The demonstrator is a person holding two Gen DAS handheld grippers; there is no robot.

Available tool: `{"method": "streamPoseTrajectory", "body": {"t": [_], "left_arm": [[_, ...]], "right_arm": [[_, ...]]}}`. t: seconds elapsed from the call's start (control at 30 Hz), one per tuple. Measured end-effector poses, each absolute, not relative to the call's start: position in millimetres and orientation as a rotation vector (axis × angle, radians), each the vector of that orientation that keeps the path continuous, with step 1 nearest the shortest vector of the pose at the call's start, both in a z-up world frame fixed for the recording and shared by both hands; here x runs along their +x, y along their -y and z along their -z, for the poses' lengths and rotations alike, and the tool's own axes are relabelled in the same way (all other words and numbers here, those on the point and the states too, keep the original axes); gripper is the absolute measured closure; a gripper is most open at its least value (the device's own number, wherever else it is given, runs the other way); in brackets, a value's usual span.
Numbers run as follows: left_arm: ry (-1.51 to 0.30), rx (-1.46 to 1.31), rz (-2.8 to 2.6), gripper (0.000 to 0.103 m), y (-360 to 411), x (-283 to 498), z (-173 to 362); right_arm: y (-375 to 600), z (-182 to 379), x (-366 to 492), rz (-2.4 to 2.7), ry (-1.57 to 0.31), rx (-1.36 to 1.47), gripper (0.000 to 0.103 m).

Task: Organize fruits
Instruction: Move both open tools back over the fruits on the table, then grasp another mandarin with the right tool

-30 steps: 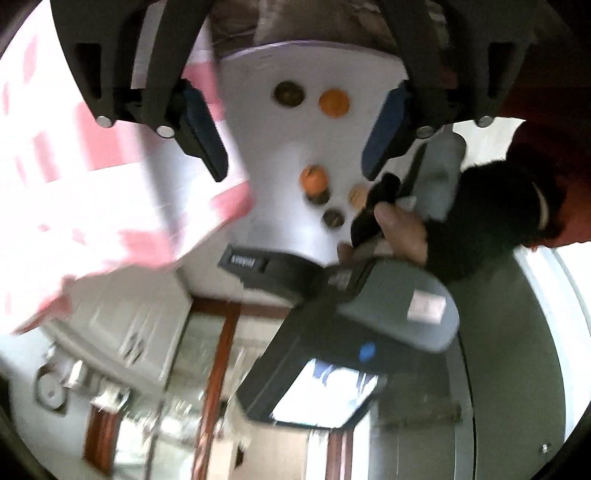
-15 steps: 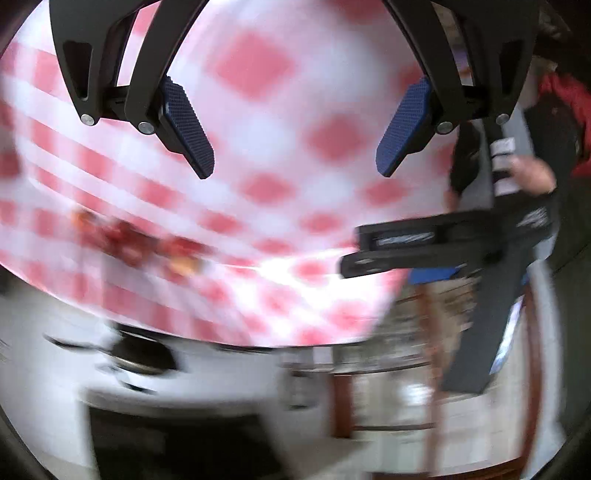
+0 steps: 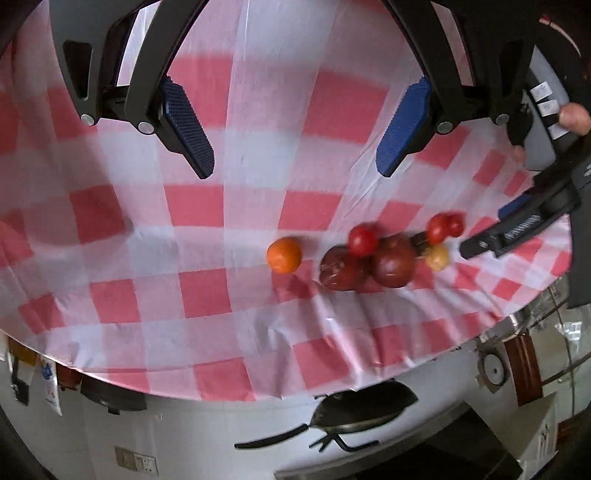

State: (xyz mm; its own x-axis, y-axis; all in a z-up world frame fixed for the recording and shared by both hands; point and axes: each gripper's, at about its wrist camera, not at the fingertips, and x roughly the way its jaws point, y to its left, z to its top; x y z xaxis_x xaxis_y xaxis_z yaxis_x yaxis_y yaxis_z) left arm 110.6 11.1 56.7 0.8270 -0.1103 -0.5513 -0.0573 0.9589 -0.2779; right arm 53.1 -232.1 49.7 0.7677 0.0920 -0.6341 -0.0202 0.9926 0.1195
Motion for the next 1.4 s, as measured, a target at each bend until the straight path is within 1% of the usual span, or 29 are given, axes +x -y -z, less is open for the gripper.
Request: {"method": "streamPoseTrajectory", "body": {"t": [0.07,0.2,0.27,0.4,0.43,0.6,0.67,0.73,0.87,0.93,1.03,1.17,1.3,1.4], "left_arm": [[-0.595,-0.283,0.023,0.002,-15,116,-54],[-0.581,-0.319,-0.008,0.002,-33,112,-54],[-0.578,-0.335,-0.037,0.002,-40,112,-53],[-0.623,-0.293,-0.084,0.002,-45,115,-52],[-0.636,-0.267,-0.1,0.002,-45,115,-52],[-0.72,-0.159,-0.072,0.002,-45,127,-47],[-0.758,-0.111,-0.05,0.002,-43,133,-41],[-0.789,-0.07,-0.049,0.002,-45,139,-35],[-0.81,-0.043,-0.059,0.01,-63,145,-32],[-0.821,-0.016,-0.054,0.018,-68,149,-29],[-0.855,-0.029,-0.014,0.022,-72,154,-25],[-0.865,0.064,0.003,0.024,-53,158,-21],[-0.879,0.084,0.019,0.025,-43,166,-18],[-0.913,0.052,0.036,0.035,-47,179,-14]], "right_arm": [[232,-45,73,-0.058,-0.711,0.089,0.017],[224,-43,116,-0.039,-0.749,0.047,0.029],[225,-42,135,-0.03,-0.762,0.055,0.03],[223,-32,173,-0.029,-0.84,0.058,0.034],[222,-31,179,-0.027,-0.85,0.054,0.038],[226,-26,199,-0.023,-0.87,0.066,0.042],[227,-25,205,-0.032,-0.88,0.071,0.048],[227,-24,207,-0.045,-0.884,0.075,0.064],[237,-24,207,-0.043,-0.876,0.13,0.064],[241,-24,207,-0.048,-0.874,0.149,0.064],[244,-23,207,-0.043,-0.875,0.145,0.064],[248,-21,209,-0.05,-0.874,0.161,0.064],[250,-20,210,-0.049,-0.876,0.156,0.064],[250,-21,210,-0.049,-0.877,0.154,0.064]]}}
